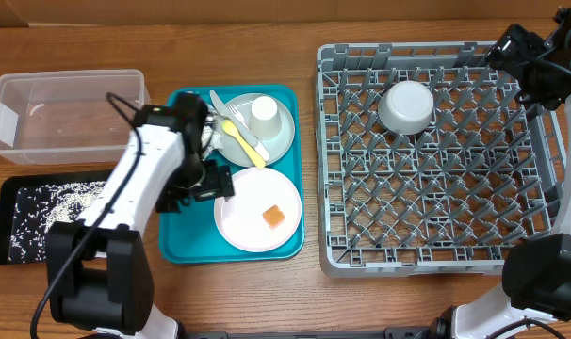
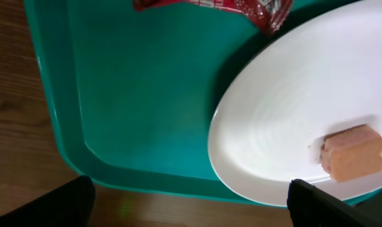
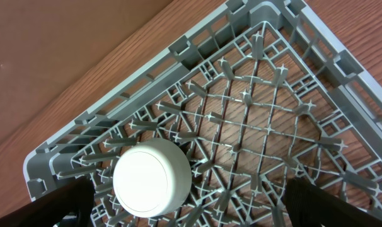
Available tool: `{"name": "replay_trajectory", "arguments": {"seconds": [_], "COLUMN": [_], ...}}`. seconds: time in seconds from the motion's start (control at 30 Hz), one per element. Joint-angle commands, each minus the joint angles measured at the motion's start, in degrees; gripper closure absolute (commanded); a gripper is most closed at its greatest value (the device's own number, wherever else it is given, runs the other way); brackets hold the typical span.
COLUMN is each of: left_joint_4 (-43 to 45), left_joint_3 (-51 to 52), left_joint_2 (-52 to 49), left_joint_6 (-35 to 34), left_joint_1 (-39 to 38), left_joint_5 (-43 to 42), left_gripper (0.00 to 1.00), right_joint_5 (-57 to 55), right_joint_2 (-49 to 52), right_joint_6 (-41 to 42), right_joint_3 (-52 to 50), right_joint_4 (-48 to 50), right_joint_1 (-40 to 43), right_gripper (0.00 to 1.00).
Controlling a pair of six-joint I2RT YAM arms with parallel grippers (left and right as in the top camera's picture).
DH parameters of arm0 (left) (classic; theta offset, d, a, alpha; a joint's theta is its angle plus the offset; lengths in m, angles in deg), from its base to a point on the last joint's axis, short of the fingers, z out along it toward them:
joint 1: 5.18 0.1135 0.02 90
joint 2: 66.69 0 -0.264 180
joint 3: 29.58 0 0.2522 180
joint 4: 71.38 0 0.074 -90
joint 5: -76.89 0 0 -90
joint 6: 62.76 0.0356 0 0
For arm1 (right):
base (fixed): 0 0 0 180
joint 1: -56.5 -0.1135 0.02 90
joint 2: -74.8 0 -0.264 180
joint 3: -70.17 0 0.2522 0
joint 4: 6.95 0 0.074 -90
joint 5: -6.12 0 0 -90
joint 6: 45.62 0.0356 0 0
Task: Sort waste into correct bins and load items into the dishwasher rack
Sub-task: 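Move the left gripper to the white plate's edge on the teal tray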
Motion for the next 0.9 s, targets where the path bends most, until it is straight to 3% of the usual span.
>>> {"name": "replay_trajectory", "arguments": {"seconds": [0.0,0.4,0.6,0.77,0.87], "left_joint_4": [1.01,12.9,16.52,18.75,19.93], "left_joint_3": [2.08,14.45,16.59,17.84,18.91], "left_joint_2": [-0.09,-0.09,-0.09,-0.09,-0.09], "left_joint_6": [5.86,6.4,10.03,9.99,9.97], "left_joint_1": [0.68,-0.04,-0.07,-0.07,-0.07], "left_joint_5": [-5.25,-7.17,-11.56,-11.17,-10.95], "left_gripper": [0.0,0.01,0.11,0.33,0.32], "right_joint_5": [-0.57,-0.57,-0.57,-0.57,-0.57], "right_joint_2": [-1.95,-1.95,-1.95,-1.97,-1.95], "right_joint_6": [0.26,0.26,0.24,0.24,0.24], "right_joint_3": [0.63,0.63,0.63,0.63,0.63], "right_joint_4": [0.2,0.2,0.2,0.2,0.2], "right_joint_1": [0.07,0.07,0.07,0.07,0.07], "right_gripper": [0.0,0.0,0.0,0.0,0.0]}}
